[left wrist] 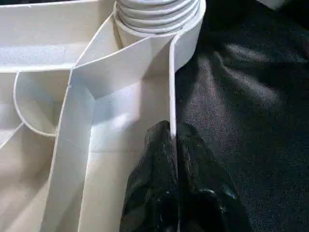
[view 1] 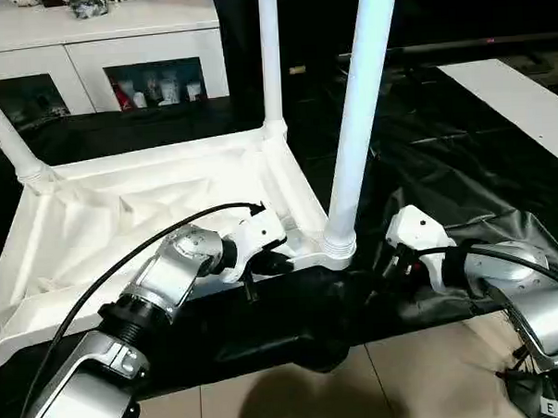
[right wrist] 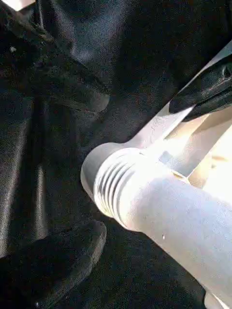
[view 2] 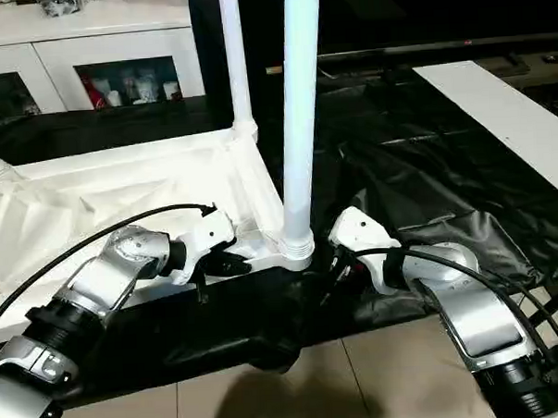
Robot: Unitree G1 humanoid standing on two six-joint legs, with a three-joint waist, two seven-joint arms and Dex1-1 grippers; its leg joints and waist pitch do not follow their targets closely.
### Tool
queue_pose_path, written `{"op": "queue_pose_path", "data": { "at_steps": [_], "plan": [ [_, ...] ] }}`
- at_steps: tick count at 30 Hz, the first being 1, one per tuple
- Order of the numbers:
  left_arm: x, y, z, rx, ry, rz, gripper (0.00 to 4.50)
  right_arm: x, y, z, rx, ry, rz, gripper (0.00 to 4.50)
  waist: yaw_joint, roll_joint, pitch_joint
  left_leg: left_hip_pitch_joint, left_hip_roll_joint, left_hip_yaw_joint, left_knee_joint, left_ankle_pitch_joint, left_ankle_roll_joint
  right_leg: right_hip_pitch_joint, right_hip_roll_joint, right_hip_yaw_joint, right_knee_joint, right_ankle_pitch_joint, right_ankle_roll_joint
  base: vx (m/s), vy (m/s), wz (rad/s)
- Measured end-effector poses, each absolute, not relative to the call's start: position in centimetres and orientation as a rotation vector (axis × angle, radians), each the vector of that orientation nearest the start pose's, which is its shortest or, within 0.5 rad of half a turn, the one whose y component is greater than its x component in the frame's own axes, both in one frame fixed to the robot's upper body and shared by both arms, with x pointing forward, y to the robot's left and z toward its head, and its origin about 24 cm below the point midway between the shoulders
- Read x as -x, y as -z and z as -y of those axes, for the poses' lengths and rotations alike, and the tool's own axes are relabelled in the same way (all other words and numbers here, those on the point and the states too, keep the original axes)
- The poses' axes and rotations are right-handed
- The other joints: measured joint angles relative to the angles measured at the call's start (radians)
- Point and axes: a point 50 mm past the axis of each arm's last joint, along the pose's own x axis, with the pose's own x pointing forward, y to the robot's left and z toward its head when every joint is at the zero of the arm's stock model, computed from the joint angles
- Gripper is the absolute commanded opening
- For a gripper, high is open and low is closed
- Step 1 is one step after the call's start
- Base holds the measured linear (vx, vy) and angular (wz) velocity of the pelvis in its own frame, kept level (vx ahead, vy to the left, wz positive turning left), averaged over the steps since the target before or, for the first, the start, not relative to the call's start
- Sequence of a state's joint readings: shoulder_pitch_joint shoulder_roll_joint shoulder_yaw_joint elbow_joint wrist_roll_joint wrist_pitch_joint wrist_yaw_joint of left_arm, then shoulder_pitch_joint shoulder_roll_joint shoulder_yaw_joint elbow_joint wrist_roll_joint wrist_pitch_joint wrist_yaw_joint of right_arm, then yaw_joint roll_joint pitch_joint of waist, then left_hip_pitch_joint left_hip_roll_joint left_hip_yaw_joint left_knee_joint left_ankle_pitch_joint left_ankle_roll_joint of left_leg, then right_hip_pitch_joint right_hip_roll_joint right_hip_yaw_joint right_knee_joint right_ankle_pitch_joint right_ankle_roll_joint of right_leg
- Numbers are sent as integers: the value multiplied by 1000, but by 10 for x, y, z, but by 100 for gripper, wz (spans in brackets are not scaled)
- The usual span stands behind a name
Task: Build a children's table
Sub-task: Rotate table base, then rotate leg to tighten
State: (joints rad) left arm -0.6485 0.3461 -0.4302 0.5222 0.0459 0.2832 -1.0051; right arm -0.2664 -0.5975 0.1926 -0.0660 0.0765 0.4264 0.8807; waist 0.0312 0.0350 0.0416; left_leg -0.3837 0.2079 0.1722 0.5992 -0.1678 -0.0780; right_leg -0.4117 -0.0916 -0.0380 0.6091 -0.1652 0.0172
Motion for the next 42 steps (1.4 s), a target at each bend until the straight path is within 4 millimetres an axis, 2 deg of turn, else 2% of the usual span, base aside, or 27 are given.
{"op": "queue_pose_path", "data": {
  "at_steps": [3,9,11,14,16,18,26,30,41,42],
  "plan": [
    [-324,-53,-107,-507,1215,-530,1,-275,-79,178,450,-942,-398,397,-2,0,0,1,0,0,0,0,0,1,0,0,0,0,0,0,0,0],
    [-316,-50,-114,-383,1220,-550,1,-279,-73,173,335,-921,-360,397,-3,2,-2,1,0,0,-2,0,0,0,0,0,0,-1,1,0,0,0],
    [-310,-48,-116,-334,1215,-547,1,-283,-70,172,284,-893,-332,397,-4,0,-2,1,0,1,-2,-1,0,0,0,0,0,-1,1,0,0,0],
    [-304,-48,-116,-317,1222,-546,0,-285,-68,171,254,-891,-312,422,-3,-1,-1,0,0,2,-3,-1,1,-1,-1,0,0,-2,1,0,0,0],
    [-302,-48,-117,-315,1226,-551,0,-285,-67,170,257,-904,-305,446,-4,-5,0,0,0,2,-3,0,1,-1,-1,0,0,-2,1,0,0,0],
    [-302,-48,-118,-322,1227,-549,0,-286,-67,166,272,-926,-303,446,-4,-8,0,1,0,2,-3,0,0,-1,0,0,1,-3,3,0,0,0],
    [-299,-49,-119,-345,1218,-529,0,-296,-61,150,292,-992,-282,446,-7,-9,-1,-1,0,2,-3,0,0,-4,0,0,1,-2,2,0,0,0],
    [-299,-49,-119,-353,1219,-522,0,-303,-61,149,322,-981,-266,446,-7,-9,-1,-1,0,2,-3,0,0,-4,0,0,1,-2,2,0,0,0],
    [-299,-49,-121,-365,1223,-518,0,-306,-55,153,341,-1020,-266,446,-10,-9,-1,-1,0,2,-3,0,0,-4,0,0,1,-2,1,0,0,0],
    [-299,-49,-121,-365,1224,-519,0,-306,-54,153,342,-1023,-265,420,-10,-9,-1,-1,0,2,-3,0,0,-4,0,0,1,-2,1,0,0,0]
  ]
}}
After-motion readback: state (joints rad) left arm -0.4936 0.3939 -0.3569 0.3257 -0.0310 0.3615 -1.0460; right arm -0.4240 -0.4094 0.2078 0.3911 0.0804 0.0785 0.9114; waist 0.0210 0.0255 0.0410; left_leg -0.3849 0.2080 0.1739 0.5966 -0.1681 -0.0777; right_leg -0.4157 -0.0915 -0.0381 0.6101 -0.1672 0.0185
